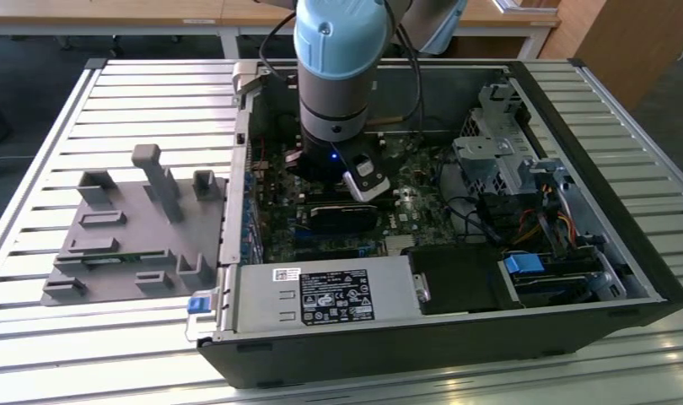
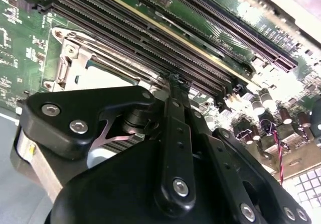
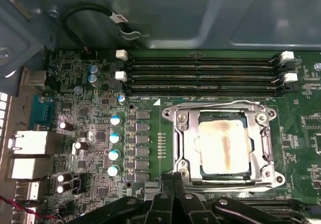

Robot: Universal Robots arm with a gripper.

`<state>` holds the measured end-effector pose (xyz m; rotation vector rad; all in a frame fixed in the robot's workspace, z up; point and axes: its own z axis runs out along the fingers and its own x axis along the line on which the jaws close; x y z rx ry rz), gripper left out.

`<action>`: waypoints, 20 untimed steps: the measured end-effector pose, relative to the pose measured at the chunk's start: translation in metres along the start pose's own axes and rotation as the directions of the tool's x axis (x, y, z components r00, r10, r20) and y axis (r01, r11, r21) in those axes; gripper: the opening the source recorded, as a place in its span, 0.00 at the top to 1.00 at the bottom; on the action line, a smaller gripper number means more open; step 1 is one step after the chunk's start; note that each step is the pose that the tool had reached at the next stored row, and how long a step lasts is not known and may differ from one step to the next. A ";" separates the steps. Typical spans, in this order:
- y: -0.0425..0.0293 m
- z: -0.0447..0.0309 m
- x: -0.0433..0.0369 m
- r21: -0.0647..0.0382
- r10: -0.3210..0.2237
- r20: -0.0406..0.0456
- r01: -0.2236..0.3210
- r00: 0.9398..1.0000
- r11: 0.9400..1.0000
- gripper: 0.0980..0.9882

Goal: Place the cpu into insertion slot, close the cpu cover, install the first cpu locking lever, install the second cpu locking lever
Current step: 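Install the second cpu locking lever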

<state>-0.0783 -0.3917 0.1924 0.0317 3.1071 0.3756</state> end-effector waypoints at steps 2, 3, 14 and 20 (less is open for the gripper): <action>-0.0003 0.0015 0.0009 -0.001 0.000 0.000 0.000 1.000 1.000 0.99; -0.0005 0.0021 0.0010 -0.001 0.000 0.000 0.000 1.000 1.000 0.99; 0.0017 -0.0066 0.0009 -0.003 0.000 0.000 0.000 1.000 1.000 0.99; 0.0041 -0.0164 0.0008 -0.003 0.000 0.000 0.000 1.000 1.000 0.99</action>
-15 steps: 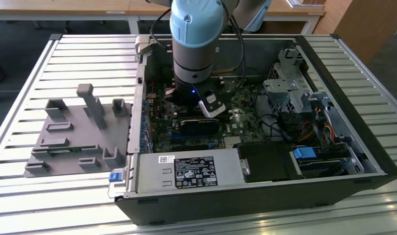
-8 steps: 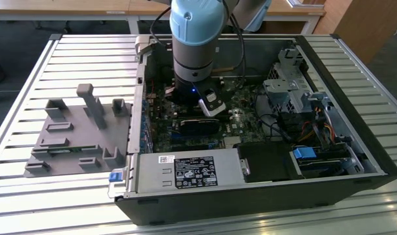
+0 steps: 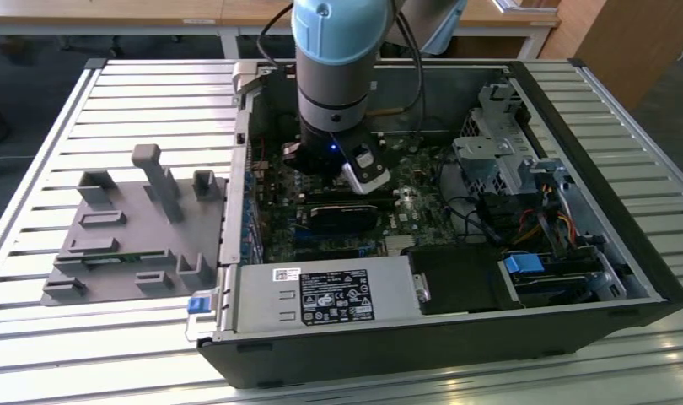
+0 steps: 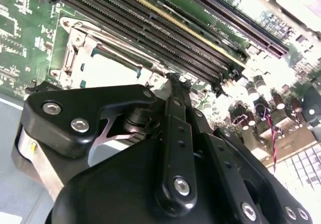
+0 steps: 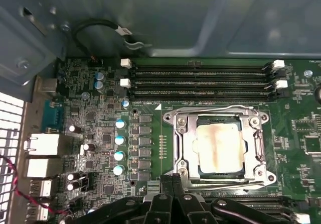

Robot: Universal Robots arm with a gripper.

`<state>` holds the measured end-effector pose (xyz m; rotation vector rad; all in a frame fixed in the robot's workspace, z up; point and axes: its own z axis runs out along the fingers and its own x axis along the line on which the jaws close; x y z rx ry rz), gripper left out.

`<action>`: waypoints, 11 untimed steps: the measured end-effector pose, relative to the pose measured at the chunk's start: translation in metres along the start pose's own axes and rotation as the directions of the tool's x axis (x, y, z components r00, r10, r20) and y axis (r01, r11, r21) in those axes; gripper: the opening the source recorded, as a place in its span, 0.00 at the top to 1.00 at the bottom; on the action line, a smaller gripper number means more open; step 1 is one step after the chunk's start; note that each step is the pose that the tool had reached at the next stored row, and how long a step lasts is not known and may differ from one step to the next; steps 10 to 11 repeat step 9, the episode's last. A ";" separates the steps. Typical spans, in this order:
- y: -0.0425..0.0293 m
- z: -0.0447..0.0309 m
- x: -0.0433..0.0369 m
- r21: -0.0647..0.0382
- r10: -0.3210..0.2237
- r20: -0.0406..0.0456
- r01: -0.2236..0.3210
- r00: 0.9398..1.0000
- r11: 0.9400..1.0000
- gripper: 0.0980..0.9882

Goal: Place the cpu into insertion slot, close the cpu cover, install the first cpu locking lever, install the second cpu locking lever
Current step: 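Install the second cpu locking lever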

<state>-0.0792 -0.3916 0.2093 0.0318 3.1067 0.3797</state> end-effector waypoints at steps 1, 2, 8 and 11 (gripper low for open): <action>0.0004 -0.0014 0.0000 0.000 0.000 0.000 0.000 1.000 1.000 0.99; 0.0008 -0.0030 0.0000 0.000 0.000 0.000 0.000 1.000 1.000 0.99; 0.0034 -0.0135 -0.0001 0.000 0.000 0.000 0.000 1.000 1.000 0.99; 0.0034 -0.0135 -0.0001 0.000 0.000 0.000 0.000 1.000 1.000 0.99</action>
